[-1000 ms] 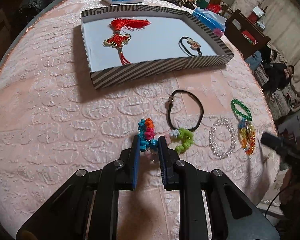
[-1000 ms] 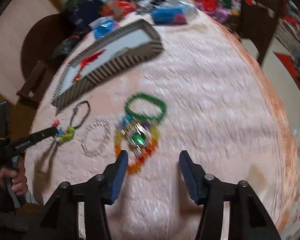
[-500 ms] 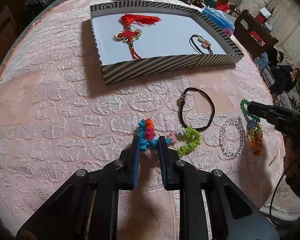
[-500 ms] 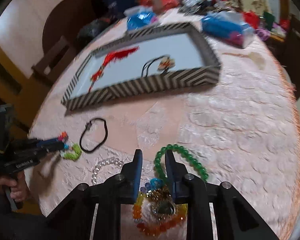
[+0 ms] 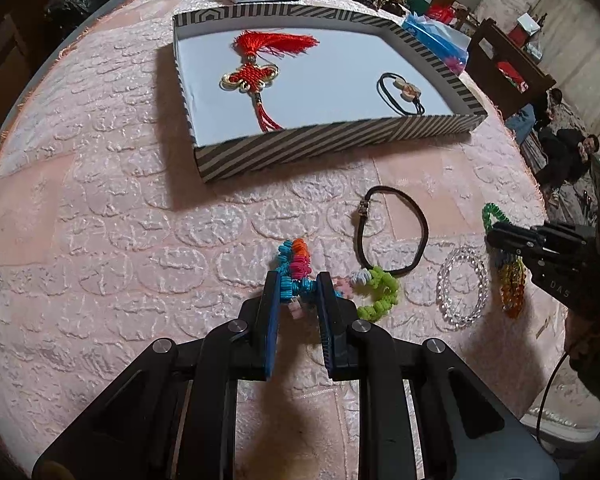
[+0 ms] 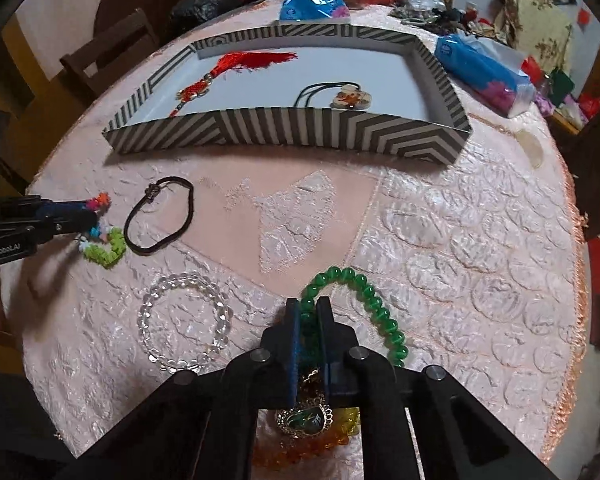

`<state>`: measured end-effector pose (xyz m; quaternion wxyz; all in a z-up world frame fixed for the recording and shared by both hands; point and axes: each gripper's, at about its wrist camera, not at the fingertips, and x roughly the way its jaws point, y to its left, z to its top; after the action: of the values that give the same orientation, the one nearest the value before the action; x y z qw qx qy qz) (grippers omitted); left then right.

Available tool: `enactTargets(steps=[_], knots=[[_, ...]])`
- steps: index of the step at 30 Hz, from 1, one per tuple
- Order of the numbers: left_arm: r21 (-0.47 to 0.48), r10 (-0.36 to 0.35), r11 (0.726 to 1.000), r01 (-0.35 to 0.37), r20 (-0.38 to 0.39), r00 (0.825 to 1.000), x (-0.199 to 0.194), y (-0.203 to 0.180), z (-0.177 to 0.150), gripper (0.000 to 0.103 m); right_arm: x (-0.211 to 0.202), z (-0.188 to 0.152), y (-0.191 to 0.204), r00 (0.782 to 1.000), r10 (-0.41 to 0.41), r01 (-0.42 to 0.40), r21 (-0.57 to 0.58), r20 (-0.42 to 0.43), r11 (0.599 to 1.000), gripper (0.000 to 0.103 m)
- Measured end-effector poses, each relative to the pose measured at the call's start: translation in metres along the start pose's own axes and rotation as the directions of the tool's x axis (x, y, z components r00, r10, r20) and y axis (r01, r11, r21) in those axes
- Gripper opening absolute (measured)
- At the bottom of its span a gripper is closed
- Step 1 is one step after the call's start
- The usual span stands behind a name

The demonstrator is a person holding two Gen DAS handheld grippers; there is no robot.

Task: Organize jewelry
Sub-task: 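Lift the beaded strand with the left gripper while the right gripper grasps the green bead bracelet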

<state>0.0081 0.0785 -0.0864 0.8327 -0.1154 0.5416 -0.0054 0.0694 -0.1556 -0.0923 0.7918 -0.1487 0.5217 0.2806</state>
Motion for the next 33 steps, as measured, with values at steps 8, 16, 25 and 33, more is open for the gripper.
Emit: enactTargets(steps=[8, 16, 25, 33], knots=[[-0.001, -0.020, 1.000, 0.020, 0.035, 0.999, -0.019, 0.000, 0.008, 0.016, -0.048, -0.009, -0.033, 0.986, 0.061, -0.100, 0.251, 0.156, 0.963, 0.007], [0.031, -0.049, 0.998, 0.047, 0.064, 0.997, -0.047, -0.015, 0.017, 0.016, -0.102, -0.032, -0.052, 0.942, 0.123, -0.255, 0.425, 0.313, 0.869, 0.007], [0.074, -0.048, 0.996, 0.041, 0.086, 0.995, -0.064, -0.027, 0.018, 0.016, -0.121, -0.041, -0.038, 0.953, 0.071, -0.205, 0.452, 0.296, 0.868, 0.007], [0.079, 0.007, 0.997, -0.013, 0.074, 0.997, -0.065, -0.032, 0.019, 0.016, -0.114, -0.043, -0.019, 0.978, 0.006, -0.092, 0.410, 0.207, 0.907, 0.007]])
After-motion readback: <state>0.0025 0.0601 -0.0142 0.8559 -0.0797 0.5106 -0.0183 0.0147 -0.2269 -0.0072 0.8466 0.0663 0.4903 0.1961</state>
